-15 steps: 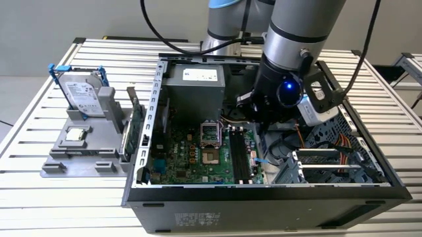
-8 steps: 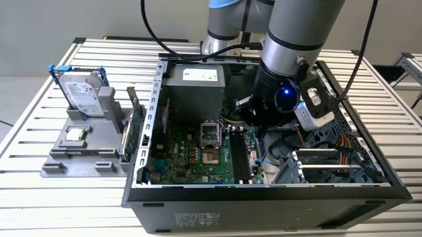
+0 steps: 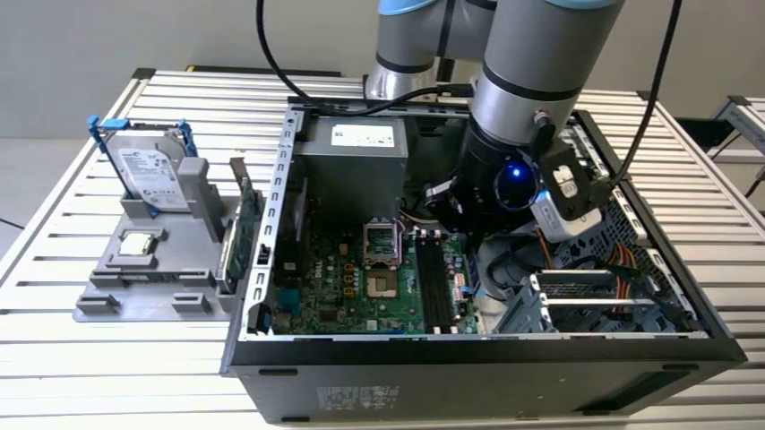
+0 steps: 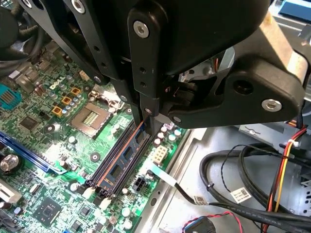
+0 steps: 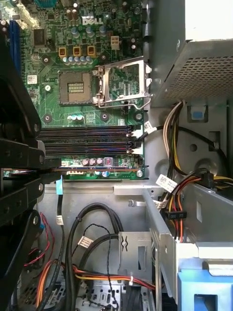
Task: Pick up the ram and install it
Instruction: 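Insert the ram into the slot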
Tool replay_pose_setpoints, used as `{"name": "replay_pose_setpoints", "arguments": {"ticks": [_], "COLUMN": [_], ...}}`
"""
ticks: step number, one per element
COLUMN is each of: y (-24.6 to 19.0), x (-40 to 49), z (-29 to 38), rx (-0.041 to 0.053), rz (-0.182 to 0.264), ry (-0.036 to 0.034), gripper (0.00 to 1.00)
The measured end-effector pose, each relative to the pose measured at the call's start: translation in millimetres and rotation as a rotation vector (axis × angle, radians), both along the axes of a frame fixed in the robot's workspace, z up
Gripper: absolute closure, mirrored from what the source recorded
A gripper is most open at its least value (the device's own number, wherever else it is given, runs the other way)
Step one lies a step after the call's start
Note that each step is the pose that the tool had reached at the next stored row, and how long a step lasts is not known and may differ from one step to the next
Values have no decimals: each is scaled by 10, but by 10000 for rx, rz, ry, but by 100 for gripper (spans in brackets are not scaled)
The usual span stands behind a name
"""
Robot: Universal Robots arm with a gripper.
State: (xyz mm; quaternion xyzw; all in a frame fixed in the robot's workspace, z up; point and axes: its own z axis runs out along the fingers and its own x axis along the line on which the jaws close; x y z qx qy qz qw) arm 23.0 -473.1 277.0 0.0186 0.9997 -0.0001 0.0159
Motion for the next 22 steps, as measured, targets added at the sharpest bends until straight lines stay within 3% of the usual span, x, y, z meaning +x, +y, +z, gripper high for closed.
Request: {"name": "replay_pose_setpoints", "arguments": {"ticks": [6,15,22], "y": [1,0,0], "x": [0,-5,-12], "z": [-9,-117,-129], "rx": [5,-26,-31], "rz": [0,42,62], "ry": [-2,-1,0], "gripper": [100,100,100]}}
